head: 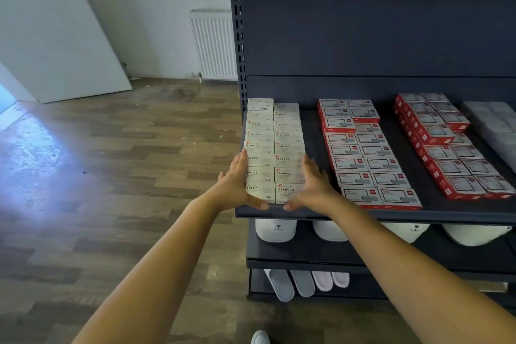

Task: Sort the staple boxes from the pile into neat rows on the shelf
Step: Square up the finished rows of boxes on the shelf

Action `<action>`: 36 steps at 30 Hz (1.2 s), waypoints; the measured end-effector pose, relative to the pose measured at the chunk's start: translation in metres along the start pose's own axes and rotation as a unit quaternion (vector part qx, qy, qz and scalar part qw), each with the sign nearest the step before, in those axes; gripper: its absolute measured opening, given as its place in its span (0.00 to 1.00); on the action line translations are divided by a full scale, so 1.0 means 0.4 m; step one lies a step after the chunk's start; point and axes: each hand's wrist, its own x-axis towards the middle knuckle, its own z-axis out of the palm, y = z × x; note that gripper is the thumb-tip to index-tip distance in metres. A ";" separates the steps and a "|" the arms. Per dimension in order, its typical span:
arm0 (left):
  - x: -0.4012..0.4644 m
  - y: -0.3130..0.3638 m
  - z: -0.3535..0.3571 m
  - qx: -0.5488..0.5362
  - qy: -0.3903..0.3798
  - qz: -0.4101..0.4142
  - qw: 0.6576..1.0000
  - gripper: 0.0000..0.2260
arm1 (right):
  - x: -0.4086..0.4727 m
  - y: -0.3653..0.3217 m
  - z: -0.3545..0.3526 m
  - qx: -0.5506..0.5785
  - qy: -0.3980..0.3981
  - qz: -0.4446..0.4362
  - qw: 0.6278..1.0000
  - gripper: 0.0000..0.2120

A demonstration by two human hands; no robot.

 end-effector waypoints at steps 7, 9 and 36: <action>0.002 -0.002 0.007 0.002 0.014 -0.001 1.000 0.66 | 0.006 0.005 0.008 0.010 0.004 0.023 1.000 0.60; -0.002 0.002 0.010 0.013 0.008 -0.009 1.000 0.65 | 0.002 0.002 0.006 0.002 0.004 0.015 1.000 0.59; -0.085 0.117 0.026 0.282 0.096 0.202 0.933 0.19 | -0.050 0.036 0.086 -0.120 0.208 -0.303 0.922 0.17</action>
